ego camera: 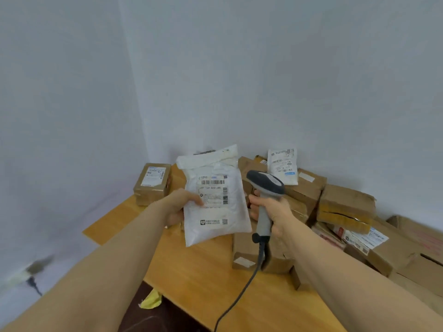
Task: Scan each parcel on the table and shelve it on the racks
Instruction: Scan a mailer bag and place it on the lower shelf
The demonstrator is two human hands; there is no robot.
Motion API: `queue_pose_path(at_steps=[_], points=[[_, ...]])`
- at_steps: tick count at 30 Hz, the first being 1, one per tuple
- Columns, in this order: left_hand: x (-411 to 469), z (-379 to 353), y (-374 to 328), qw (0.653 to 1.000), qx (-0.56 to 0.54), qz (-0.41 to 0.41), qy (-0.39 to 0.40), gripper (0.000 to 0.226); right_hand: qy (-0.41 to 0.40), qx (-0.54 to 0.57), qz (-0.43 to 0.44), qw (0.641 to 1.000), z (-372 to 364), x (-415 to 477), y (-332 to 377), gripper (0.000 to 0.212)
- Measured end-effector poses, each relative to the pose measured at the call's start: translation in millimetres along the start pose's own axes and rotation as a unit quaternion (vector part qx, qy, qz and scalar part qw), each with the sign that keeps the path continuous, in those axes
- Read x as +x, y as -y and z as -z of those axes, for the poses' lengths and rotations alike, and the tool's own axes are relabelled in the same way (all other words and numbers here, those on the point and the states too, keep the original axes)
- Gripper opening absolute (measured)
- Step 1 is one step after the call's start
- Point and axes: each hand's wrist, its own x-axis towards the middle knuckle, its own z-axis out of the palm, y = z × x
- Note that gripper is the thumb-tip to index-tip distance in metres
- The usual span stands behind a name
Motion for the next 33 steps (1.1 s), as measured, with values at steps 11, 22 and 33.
queue_pose_path(at_steps=[11, 22, 33], points=[[-149.7, 33.3, 127.6, 0.970, -0.187, -0.031, -0.155, 0.046, 0.208, -0.121, -0.070, 0.968, -55.9, -61.4, -97.4, 0.035], [-385.7, 95.0, 254.6, 0.837, -0.312, -0.119, -0.434, 0.042, 0.427, -0.241, -0.101, 0.866, -164.0, -246.1, -184.7, 0.028], [-663.2, 134.1, 427.7, 0.652, -0.475, -0.146, -0.572, 0.036, 0.583, -0.313, -0.101, 0.743, -252.4, -527.6, -320.4, 0.024]])
